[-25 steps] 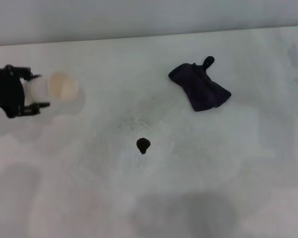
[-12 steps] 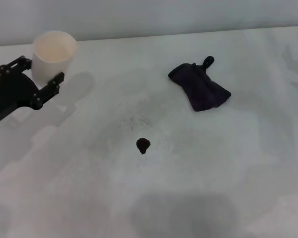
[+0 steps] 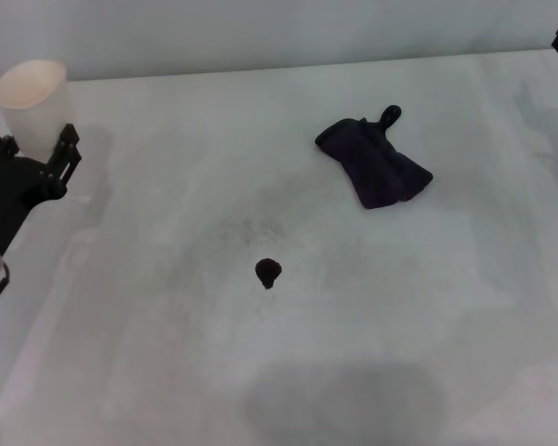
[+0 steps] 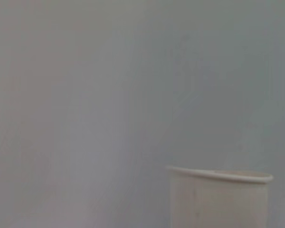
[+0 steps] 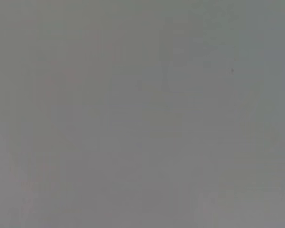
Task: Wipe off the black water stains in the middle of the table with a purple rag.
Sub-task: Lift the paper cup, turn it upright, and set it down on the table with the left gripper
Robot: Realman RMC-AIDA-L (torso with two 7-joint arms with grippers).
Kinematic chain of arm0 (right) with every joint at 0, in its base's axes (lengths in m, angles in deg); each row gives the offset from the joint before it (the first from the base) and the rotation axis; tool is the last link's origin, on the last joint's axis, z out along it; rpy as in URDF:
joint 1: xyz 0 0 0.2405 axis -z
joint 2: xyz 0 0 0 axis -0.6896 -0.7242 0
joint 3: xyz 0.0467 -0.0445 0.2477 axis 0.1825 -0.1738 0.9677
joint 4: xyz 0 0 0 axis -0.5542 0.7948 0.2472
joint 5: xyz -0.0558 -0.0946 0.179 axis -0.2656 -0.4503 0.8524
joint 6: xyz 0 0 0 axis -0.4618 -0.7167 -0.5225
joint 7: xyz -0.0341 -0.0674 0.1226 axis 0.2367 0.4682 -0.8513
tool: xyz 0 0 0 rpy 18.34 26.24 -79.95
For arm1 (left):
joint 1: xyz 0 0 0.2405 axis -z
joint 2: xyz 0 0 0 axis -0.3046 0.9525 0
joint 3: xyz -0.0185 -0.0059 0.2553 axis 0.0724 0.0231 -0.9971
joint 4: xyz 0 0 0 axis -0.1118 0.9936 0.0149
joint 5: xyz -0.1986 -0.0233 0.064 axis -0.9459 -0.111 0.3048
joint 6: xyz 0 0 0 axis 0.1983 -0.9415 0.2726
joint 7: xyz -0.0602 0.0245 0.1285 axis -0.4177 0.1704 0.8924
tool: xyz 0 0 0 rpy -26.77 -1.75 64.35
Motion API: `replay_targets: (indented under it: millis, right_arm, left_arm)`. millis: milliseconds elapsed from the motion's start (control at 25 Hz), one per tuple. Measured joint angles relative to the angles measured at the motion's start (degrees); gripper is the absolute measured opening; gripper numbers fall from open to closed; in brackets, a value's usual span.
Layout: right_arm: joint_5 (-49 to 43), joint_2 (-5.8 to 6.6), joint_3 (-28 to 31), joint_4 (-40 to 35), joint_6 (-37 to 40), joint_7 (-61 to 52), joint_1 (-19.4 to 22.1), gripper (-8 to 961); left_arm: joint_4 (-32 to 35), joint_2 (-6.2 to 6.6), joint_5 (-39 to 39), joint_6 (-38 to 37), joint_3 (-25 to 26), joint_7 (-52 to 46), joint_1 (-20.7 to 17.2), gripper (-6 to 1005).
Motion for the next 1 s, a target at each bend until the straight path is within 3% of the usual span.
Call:
replay_targets:
  millis: [440,1000]
  right_arm:
    - [0.0,-0.14,-0.3,1.0,-0.1,0.0,-0.1,827]
    - [0.0,-0.14,-0.6,1.7,-0.1,-0.1,-0.8,828]
  left_arm:
    - [4.1,-0.27,-1.7,10.8,0.0,0.0,1.8,593]
    - [5.6,-0.45,-0.3,12.7,0.0,6.0,0.3,592]
